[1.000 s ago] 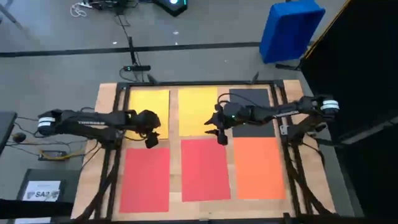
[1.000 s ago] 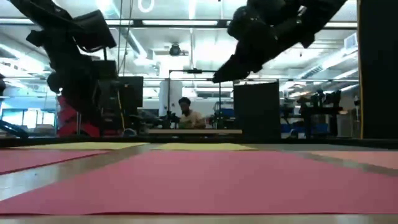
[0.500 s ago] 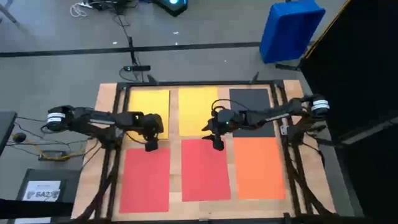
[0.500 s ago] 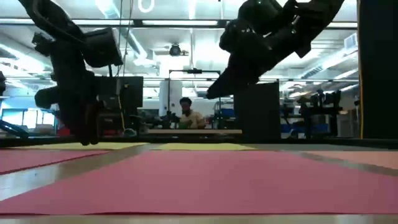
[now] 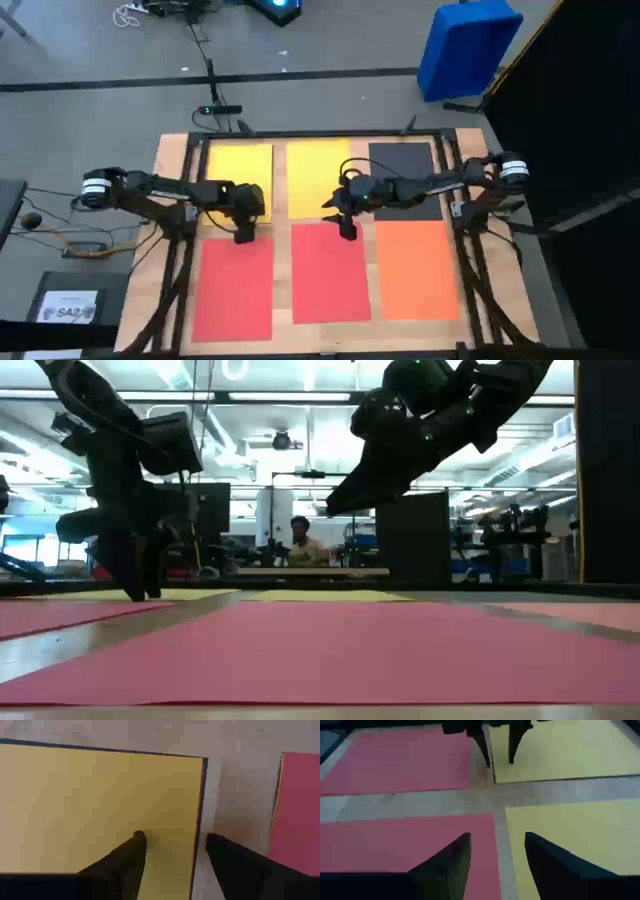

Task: Organize paper
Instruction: Stack the yellow paper on top of the yellow paper

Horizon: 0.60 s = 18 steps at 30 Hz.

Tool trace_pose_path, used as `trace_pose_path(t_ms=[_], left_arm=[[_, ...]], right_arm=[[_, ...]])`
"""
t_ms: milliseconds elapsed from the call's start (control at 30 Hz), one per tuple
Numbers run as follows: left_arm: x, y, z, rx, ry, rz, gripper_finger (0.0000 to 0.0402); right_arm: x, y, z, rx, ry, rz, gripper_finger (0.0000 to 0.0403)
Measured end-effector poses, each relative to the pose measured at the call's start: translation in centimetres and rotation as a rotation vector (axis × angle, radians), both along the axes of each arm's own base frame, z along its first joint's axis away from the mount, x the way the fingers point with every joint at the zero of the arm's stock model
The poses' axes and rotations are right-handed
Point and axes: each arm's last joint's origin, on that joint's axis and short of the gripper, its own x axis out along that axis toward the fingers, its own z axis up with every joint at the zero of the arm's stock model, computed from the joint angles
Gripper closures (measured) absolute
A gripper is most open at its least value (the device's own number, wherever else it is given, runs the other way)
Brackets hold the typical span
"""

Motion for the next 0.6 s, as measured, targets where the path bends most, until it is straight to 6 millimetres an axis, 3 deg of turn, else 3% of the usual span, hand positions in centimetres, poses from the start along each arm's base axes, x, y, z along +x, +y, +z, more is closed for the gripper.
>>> trace_pose_path(t_ms=[400, 600], left_arm=[[0.2, 0.04, 0.0, 0.002, -0.023, 0.0, 0.0211], [0.24, -0.03, 0.0, -0.021, -0.03, -0.008, 0.0245]], right_arm=[[0.15, -0.01, 0.28, -0.005, -0.032, 0.002, 0.0241], [0.42, -0.04, 0.57, -0.009, -0.067, -0.002, 0.0241]])
